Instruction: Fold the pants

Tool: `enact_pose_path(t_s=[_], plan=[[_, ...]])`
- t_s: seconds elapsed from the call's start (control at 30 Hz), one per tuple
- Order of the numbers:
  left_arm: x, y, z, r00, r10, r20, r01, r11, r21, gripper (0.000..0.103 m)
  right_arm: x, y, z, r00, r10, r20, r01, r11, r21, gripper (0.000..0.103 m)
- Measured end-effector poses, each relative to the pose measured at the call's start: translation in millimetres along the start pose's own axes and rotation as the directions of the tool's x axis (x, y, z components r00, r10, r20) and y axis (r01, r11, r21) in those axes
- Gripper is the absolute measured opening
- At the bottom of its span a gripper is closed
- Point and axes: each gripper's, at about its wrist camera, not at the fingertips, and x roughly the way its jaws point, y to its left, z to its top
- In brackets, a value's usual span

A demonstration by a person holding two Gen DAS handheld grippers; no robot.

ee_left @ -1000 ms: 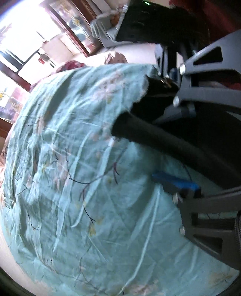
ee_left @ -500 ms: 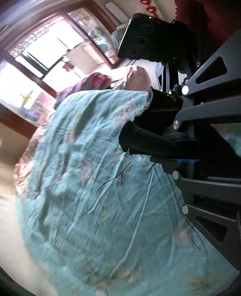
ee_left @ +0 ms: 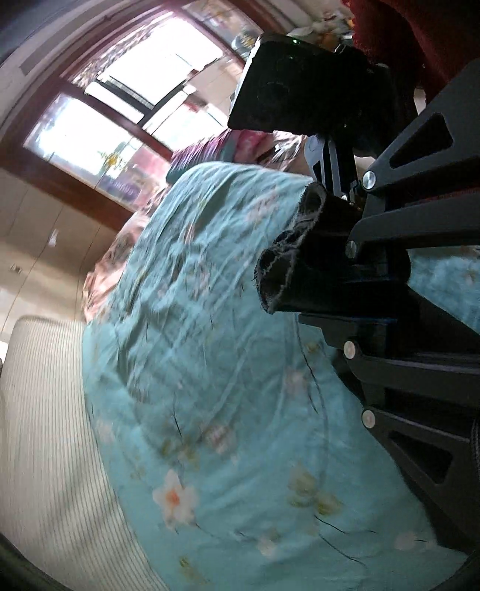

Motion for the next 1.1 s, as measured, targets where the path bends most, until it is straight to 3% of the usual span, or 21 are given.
enact_pose_path(t_s=[0.3,0.5,0.77,0.97,1.1], plan=[[-24,49,-58,0.998,0.043,0.050,-0.033,0.985,-0.169,0.011,60,22,-11,0.991,0.029,-0.134,-0.038,0.997,-0.066,0.011],[-20,79,-90,0.996,0.084,0.028,-0.074,0.962,-0.263,0.007,99,31,-25,0.977,-0.031,-0.213,0.002,0.991,-0.136,0.012],[-18,108,-124,0.996,0.091,0.022,-0.076,0.924,-0.374,0.009,127,34,-35,0.960,-0.070,-0.272,0.017,0.981,-0.192,0.013],[-20,114,-136,0.991,0.129,0.034,-0.102,0.899,-0.426,0.013,128,41,-44,0.949,-0.072,-0.307,0.007,0.978,-0.209,0.020],[-27,119,-147,0.988,0.147,0.056,-0.102,0.870,-0.482,0.013,130,45,-50,0.943,-0.055,-0.329,-0.014,0.979,-0.203,0.034]])
